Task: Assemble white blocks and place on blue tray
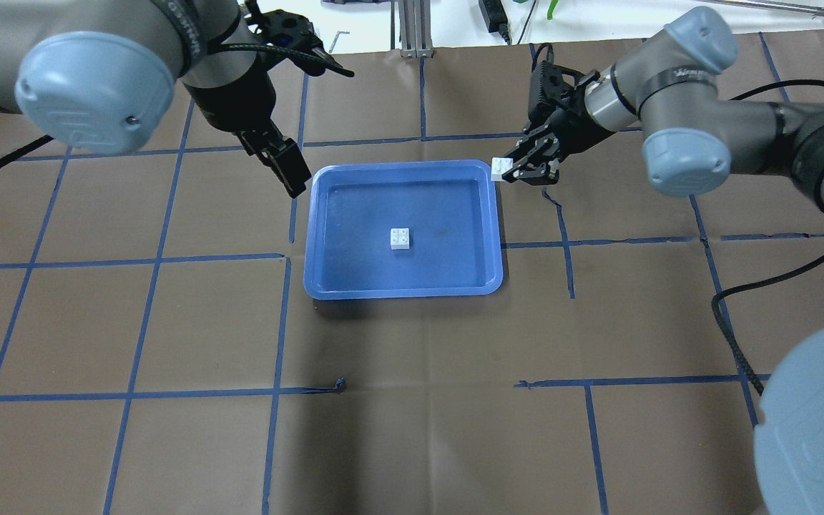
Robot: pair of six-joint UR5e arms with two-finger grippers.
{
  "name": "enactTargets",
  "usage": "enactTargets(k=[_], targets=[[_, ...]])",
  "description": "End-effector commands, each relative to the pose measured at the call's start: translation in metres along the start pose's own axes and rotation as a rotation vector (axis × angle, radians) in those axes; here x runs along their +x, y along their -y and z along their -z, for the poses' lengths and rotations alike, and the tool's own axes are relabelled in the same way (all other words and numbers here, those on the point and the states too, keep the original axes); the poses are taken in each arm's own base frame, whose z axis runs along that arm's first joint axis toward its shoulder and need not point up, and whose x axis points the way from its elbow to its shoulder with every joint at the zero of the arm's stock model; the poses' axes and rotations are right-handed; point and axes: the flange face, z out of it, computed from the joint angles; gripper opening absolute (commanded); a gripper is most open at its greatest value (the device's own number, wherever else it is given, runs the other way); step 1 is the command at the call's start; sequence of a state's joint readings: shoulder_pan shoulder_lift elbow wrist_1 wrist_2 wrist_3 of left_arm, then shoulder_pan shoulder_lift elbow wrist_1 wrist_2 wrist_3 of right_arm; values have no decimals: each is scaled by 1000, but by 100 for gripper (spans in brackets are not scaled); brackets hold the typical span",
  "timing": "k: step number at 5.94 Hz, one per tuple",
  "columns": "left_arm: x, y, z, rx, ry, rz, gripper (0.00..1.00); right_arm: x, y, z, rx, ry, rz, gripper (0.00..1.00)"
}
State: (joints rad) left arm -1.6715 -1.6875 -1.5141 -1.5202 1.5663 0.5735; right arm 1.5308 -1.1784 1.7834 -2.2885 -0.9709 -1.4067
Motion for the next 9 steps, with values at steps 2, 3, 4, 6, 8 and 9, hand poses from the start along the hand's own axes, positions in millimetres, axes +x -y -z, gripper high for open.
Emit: enactTargets(k=[2,3,4,6,8,9], targets=[[-10,-30,26,29,14,610,96,-52,6,-111,20,5,80,33],[-13,-30,32,40,14,710,99,-52,-5,-135,23,5,87,34],[-20,-33,34,45,17,723,99,-59,1,-146,26,9,105,34],[-32,-36,43,79,21,752,99,-62,11,-147,31,6,107,34],[-41,-59,53,96,18,786,99,-59,16,-143,48,2,98,34],[-42,-61,57,103,21,786,99,-56,19,-141,54,-1,83,34]])
